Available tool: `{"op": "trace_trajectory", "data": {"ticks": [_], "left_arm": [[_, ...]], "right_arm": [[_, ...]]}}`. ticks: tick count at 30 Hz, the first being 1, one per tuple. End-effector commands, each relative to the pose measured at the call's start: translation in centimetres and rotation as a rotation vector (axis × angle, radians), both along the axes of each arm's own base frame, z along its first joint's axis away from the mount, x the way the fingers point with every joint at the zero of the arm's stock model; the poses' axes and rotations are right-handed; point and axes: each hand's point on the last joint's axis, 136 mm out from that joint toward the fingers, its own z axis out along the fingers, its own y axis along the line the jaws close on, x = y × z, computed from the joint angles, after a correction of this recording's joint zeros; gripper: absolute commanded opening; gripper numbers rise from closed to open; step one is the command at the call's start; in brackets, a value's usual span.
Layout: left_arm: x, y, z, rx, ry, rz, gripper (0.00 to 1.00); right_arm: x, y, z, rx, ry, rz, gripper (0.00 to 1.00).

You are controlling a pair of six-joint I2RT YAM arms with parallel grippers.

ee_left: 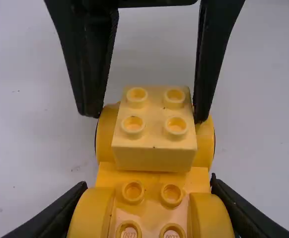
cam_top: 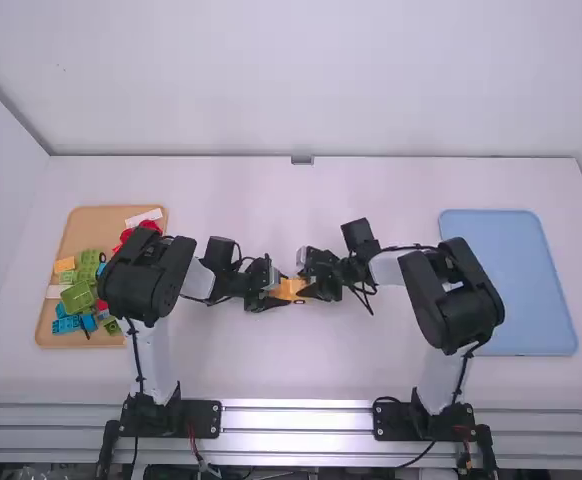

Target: Assemble lego blocks to make yellow taxi

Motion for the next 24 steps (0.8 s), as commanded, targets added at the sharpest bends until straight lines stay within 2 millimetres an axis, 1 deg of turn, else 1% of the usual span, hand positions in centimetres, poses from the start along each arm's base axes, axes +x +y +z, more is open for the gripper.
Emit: {"op": "trace_trajectory", "data": {"ticks": [1, 5, 7, 8, 10, 11, 12, 13, 14, 15, 17, 18, 19, 21, 24], "left_arm": [[-1.3, 0.5, -2.0, 0.06, 0.07, 0.026, 0.53], [-1.2, 0.5, -2.0, 0.06, 0.069, 0.027, 0.53], [-1.2, 0.5, -2.0, 0.059, 0.068, 0.027, 0.53], [-1.2, 0.5, -2.0, 0.059, 0.068, 0.026, 0.53], [-1.2, 0.5, -2.0, 0.059, 0.068, 0.027, 0.53], [-1.2, 0.5, -2.0, 0.059, 0.068, 0.027, 0.53], [-1.2, 0.5, -2.0, 0.059, 0.068, 0.026, 0.56], [-1.2, 0.5, -2.0, 0.059, 0.068, 0.026, 0.56], [-1.2, 0.5, -2.0, 0.059, 0.068, 0.026, 0.56], [-1.2, 0.5, -2.0, 0.059, 0.068, 0.027, 0.56], [-1.2, 0.5, -2.0, 0.059, 0.067, 0.026, 0.56], [-1.2, 0.5, -2.0, 0.059, 0.067, 0.027, 0.56], [-1.2, 0.5, -2.0, 0.059, 0.067, 0.027, 0.56], [-1.2, 0.5, -2.0, 0.059, 0.067, 0.026, 0.56], [-1.2, 0.5, -2.0, 0.059, 0.067, 0.026, 0.55]], "right_arm": [[0.1, -0.1, 1.1, 0.045, -0.01, 0.017, 0.52], [-0.3, -0.2, 2.0, 0.071, -0.017, 0.04, 0.55], [-0.8, 0.1, 3.1, 0.114, -0.039, 0.082, 0.64], [-1.0, 0.2, 3.6, 0.136, -0.053, 0.098, 0.65], [-1.0, 0.5, 4.0, 0.159, -0.071, 0.114, 0.64], [-1.0, 0.6, 4.2, 0.166, -0.078, 0.12, 0.62], [-1.0, 0.6, 4.2, 0.167, -0.084, 0.122, 0.54], [-1.0, 0.6, 4.1, 0.165, -0.084, 0.121, 0.5], [-0.8, 0.5, 3.9, 0.148, -0.086, 0.113, 0.36], [-0.7, 0.4, 3.6, 0.132, -0.084, 0.105, 0.18], [-0.4, 0.1, 3.0, 0.093, -0.09, 0.089, 0.04], [-0.3, -0.1, 2.7, 0.073, -0.093, 0.08, 0.01], [-0.2, -0.3, 2.4, 0.056, -0.095, 0.073, 0.0], [-0.1, -0.5, 2.0, 0.032, -0.095, 0.057, 0.0], [-0.3, -0.1, 0.9, -0.018, -0.113, 0.051, 0.0]]}}
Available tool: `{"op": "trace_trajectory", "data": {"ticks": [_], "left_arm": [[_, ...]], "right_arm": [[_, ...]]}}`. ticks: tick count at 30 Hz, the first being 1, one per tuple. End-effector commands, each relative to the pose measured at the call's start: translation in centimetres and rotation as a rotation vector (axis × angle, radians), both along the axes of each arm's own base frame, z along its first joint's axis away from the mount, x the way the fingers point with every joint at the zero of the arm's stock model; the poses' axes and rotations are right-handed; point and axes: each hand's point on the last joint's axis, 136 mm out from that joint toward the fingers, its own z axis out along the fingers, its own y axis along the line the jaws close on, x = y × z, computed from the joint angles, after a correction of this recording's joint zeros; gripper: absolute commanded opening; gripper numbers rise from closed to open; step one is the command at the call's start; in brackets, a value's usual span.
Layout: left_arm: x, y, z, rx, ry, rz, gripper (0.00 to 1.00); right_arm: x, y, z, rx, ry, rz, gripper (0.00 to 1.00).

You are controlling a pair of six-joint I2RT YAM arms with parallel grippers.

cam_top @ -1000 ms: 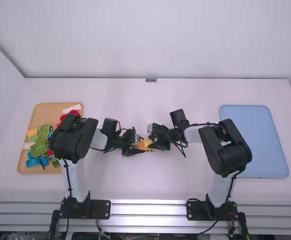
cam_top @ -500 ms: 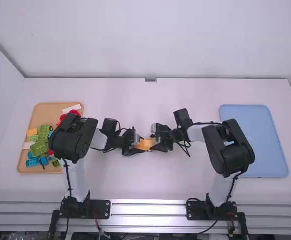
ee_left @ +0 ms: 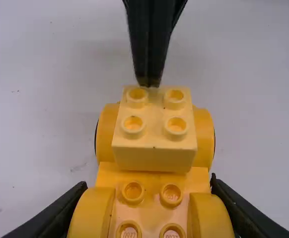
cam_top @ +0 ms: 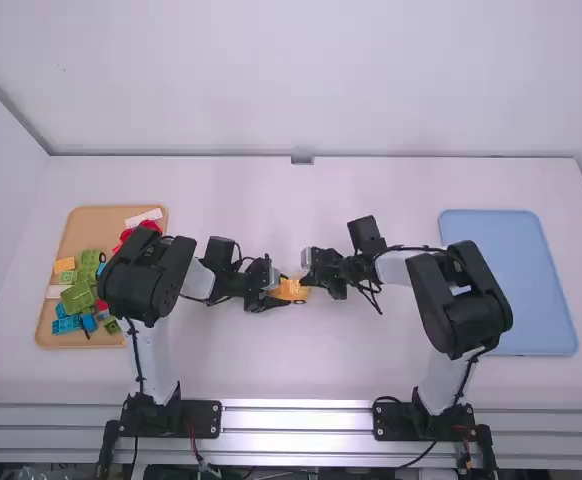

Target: Assemble lego blocks to make yellow taxi

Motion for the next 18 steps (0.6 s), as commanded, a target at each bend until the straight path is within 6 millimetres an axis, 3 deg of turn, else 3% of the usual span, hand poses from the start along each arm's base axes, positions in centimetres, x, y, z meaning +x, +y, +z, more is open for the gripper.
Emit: {"op": "trace_trajectory", "data": {"ticks": [1, 8, 18], "left_arm": [[-1.2, 0.5, -2.0, 0.059, 0.068, 0.027, 0.55], [-1.2, 0.5, -2.0, 0.059, 0.068, 0.026, 0.55], [-1.2, 0.5, -1.9, 0.059, 0.066, 0.027, 0.53]], "right_arm": [[-0.2, 0.3, -0.5, -0.062, -0.018, -0.022, 0.0], [-0.8, 0.7, -2.7, -0.198, -0.033, -0.031, 0.0], [-1.3, -2.0, -4.2, -0.304, 0.005, -0.036, 0.0]]}}
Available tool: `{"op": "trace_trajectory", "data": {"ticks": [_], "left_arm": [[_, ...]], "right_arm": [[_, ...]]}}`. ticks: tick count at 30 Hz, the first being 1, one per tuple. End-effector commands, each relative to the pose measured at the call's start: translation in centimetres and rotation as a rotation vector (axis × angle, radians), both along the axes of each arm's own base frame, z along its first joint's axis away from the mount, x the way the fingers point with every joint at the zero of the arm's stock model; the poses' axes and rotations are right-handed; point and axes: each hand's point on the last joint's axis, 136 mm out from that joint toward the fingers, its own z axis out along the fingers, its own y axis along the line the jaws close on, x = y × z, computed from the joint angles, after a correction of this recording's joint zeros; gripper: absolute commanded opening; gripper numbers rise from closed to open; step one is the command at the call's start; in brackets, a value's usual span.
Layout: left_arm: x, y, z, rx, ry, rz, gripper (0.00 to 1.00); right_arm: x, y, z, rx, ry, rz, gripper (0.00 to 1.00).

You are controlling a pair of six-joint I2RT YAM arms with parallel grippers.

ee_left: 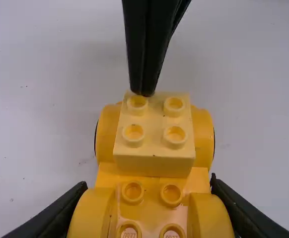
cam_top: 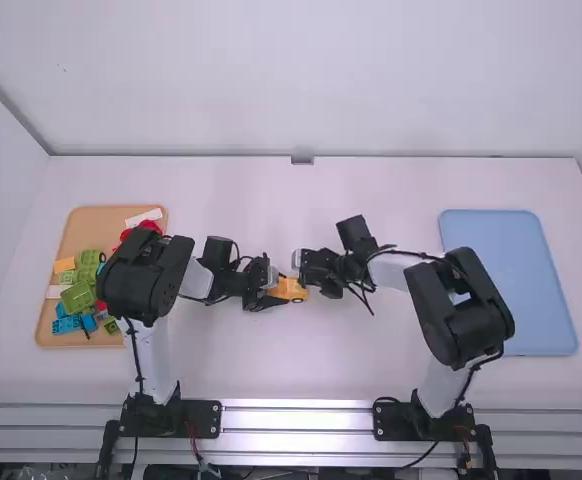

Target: Assemble lego blocks to make yellow taxi

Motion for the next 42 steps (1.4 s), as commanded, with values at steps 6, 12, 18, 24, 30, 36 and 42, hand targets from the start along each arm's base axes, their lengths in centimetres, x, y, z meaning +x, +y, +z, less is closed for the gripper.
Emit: {"op": "trace_trajectory", "data": {"ticks": [6, 12, 18, 24, 30, 36, 42], "left_arm": [[-1.5, 0.1, -2.0, 0.057, 0.069, 0.013, 0.53], [-1.5, 0.1, -2.0, 0.057, 0.069, 0.014, 0.55], [-1.4, 0.1, -1.8, 0.054, 0.067, 0.012, 0.99], [-0.7, 1.2, 0.3, 0.057, 0.068, 0.049, 0.99], [1.6, 5.7, 5.9, 0.171, 0.042, 0.262, 0.99], [4.1, 12.9, 13.7, 0.195, 0.091, 0.701, 0.99], [2.9, 21.1, 19.7, 0.154, 0.085, 1.178, 0.99]], "right_arm": [[-0.7, -1.2, -2.4, -0.09, 0.037, -0.01, 0.0], [0.8, -0.8, 2.3, 0.102, 0.064, -0.01, 0.18], [2.7, -2.4, 5.2, 0.193, 0.052, -0.057, 0.8], [3.3, -2.9, 5.8, 0.205, 0.029, -0.072, 0.86], [4.0, -1.1, 6.9, 0.253, 0.013, -0.077, 0.99], [3.6, 1.6, 8.7, 0.281, -0.028, 0.003, 0.99], [3.0, 5.0, 11.8, 0.326, -0.058, 0.109, 0.99]]}}
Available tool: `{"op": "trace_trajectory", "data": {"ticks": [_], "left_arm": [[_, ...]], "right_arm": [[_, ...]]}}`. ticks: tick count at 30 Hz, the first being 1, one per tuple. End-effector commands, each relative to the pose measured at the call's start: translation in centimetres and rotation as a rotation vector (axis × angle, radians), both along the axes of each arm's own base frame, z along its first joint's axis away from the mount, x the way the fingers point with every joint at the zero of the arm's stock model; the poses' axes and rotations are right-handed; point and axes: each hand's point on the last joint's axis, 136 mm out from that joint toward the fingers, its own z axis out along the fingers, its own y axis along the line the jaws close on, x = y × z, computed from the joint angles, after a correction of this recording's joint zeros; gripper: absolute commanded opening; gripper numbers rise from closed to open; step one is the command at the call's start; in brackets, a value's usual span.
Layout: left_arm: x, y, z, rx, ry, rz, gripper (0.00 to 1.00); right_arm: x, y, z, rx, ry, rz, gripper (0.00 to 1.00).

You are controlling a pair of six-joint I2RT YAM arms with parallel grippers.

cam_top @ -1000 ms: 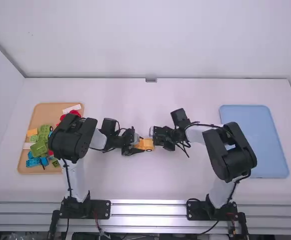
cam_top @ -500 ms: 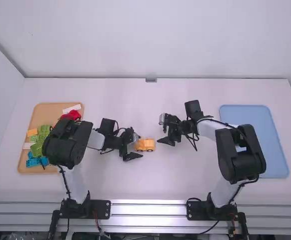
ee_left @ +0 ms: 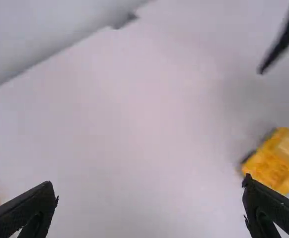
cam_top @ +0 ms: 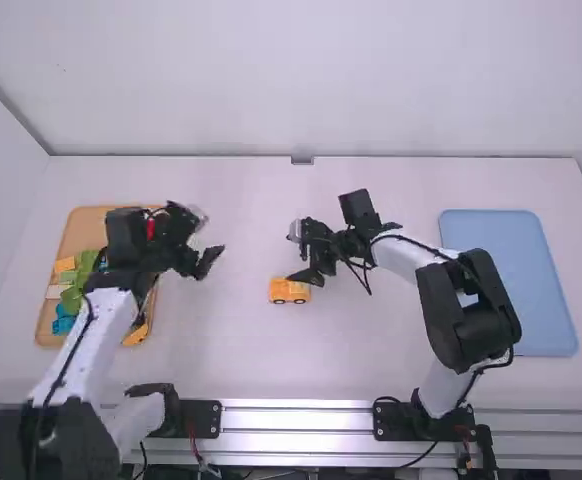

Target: Assemble lego blocks to make yellow taxi

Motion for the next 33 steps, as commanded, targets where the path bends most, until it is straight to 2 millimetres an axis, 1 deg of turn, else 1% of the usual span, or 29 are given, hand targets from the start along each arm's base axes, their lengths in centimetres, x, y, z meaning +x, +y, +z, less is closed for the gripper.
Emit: {"op": "trace_trajectory", "data": {"ticks": [1, 2, 3, 4, 5, 6, 7, 8, 10, 14, 15, 17, 18, 20, 23, 26, 29, 31, 33], "left_arm": [[-0.5, 4.9, 1.4, -0.059, 0.014, 0.352, 0.99], [-0.6, 5.5, 1.7, -0.07, 0.01, 0.393, 0.99], [-1.1, 7.8, 2.5, -0.129, -0.005, 0.562, 0.99], [-1.5, 9.0, 3.0, -0.157, -0.019, 0.649, 0.99], [-2.2, 10.7, 3.5, -0.174, -0.04, 0.755, 0.99], [-2.2, 10.9, 3.6, -0.174, -0.043, 0.763, 0.99], [-2.6, 11.9, 4.0, -0.16, -0.063, 0.803, 0.99], [-2.7, 12.4, 4.3, -0.138, -0.077, 0.807, 0.99], [-2.6, 12.7, 4.4, -0.128, -0.085, 0.801, 0.99], [-2.1, 13.8, 4.2, -0.126, -0.095, 0.833, 0.99], [-2.0, 14.5, 4.4, -0.122, -0.109, 0.869, 0.99], [-2.0, 15.3, 4.5, -0.142, -0.124, 0.928, 0.99], [-2.4, 16.2, 4.7, -0.154, -0.14, 0.998, 0.99], [-2.7, 16.9, 4.9, -0.154, -0.153, 1.051, 0.99], [-3.1, 17.4, 5.0, -0.16, -0.149, 1.096, 0.99], [-3.5, 18.1, 5.2, -0.136, -0.125, 1.141, 0.99], [-3.6, 18.2, 5.4, -0.124, -0.097, 1.151, 0.99], [-3.8, 18.8, 5.6, -0.144, -0.09, 1.213, 0.99], [-4.4, 19.9, 5.6, -0.143, -0.091, 1.301, 0.99]], "right_arm": [[0.2, 1.5, 3.2, 0.057, -0.063, 0.042, 0.99], [0.3, 1.6, 3.4, 0.059, -0.068, 0.045, 0.99], [0.4, 2.0, 3.9, 0.064, -0.085, 0.053, 0.99], [0.6, 2.4, 4.4, 0.067, -0.098, 0.056, 0.99], [0.7, 2.7, 4.9, 0.069, -0.113, 0.061, 0.99], [0.7, 2.8, 4.9, 0.069, -0.114, 0.061, 0.99], [0.8, 3.2, 5.5, 0.075, -0.128, 0.069, 0.99], [0.8, 3.6, 6.0, 0.081, -0.139, 0.077, 0.99], [0.9, 4.1, 6.7, 0.089, -0.148, 0.08, 0.99], [1.1, 5.5, 8.9, 0.119, -0.13, 0.072, 0.99], [1.3, 5.9, 9.8, 0.127, -0.11, 0.059, 0.99], [1.6, 6.3, 10.7, 0.134, -0.081, 0.035, 0.99], [2.2, 6.5, 11.6, 0.134, -0.056, -0.002, 0.99], [2.9, 6.5, 12.2, 0.127, -0.034, -0.042, 0.99], [3.5, 6.5, 12.8, 0.117, -0.004, -0.085, 0.99], [3.4, 6.5, 13.3, 0.104, 0.029, -0.094, 0.99], [3.3, 6.4, 13.4, 0.1, 0.035, -0.091, 0.99], [3.3, 6.4, 13.4, 0.101, 0.035, -0.091, 0.99], [3.3, 6.4, 13.3, 0.097, 0.038, -0.093, 0.99]]}}
